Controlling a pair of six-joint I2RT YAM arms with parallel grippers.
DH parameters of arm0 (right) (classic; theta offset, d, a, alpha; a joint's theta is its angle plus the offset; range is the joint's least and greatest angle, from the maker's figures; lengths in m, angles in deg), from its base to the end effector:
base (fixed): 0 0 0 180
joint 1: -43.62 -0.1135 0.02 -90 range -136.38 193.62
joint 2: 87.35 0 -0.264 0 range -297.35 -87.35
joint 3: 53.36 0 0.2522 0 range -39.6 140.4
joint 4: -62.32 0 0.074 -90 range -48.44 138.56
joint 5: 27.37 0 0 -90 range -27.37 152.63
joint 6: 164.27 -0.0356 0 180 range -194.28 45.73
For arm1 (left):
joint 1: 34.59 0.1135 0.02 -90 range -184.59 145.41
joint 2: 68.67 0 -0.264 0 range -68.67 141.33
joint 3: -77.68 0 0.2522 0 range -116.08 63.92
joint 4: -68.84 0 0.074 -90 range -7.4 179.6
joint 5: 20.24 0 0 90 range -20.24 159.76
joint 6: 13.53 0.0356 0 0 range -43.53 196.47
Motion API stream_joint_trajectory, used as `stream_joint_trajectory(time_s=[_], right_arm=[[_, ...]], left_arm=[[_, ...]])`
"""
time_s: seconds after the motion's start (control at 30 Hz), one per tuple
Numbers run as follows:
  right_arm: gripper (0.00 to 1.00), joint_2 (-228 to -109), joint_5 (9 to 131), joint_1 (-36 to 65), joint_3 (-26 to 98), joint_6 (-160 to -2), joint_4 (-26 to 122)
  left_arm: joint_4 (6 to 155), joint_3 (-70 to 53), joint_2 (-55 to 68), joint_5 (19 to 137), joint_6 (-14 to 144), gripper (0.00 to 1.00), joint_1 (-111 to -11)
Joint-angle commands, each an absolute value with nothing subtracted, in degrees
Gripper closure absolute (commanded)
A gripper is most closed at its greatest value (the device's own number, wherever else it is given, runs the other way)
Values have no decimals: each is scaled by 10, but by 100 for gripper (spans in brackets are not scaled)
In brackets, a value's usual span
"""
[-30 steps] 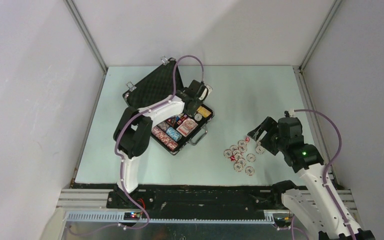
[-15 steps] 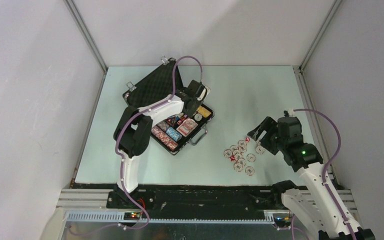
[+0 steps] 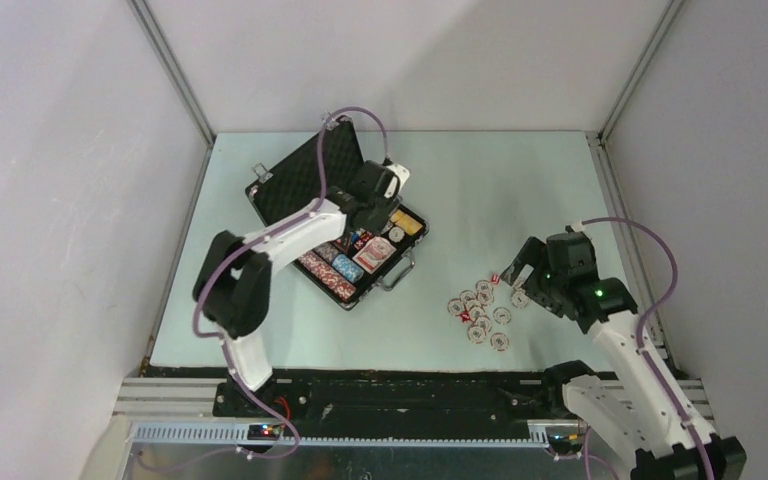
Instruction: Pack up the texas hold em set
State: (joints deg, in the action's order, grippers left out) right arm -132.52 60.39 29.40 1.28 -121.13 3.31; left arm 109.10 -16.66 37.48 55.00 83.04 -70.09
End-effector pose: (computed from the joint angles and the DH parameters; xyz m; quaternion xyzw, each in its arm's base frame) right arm 0.1494 0.0364 0.2589 0.2701 0.8984 0.1599 0.3071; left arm 0.3366 -0.2289 0.2299 0.2977 0.8904 0.0371 0.3424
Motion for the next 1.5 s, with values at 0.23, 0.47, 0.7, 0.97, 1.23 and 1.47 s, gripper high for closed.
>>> stream_joint_trajectory(time_s=[0.23,0.47,0.7,0.97,1.23,1.47], right_arm=[[10,-1450,495,280,24,-1164,-2],[18,-1499,515,257,21,-1157,32],[23,-1566,509,207,14,-1197,49],[28,-1622,558,205,-6,-1210,101],[35,-1669,549,207,-8,-1221,103],[36,-1692,539,229,-8,-1208,103]], left_arm=[[971,-27,189,606,713,40,-737],[859,87,128,639,679,40,-786],[693,228,65,664,675,37,-780],[646,265,30,681,669,37,-777],[649,262,30,689,668,37,-777],[650,260,32,692,668,37,-777]])
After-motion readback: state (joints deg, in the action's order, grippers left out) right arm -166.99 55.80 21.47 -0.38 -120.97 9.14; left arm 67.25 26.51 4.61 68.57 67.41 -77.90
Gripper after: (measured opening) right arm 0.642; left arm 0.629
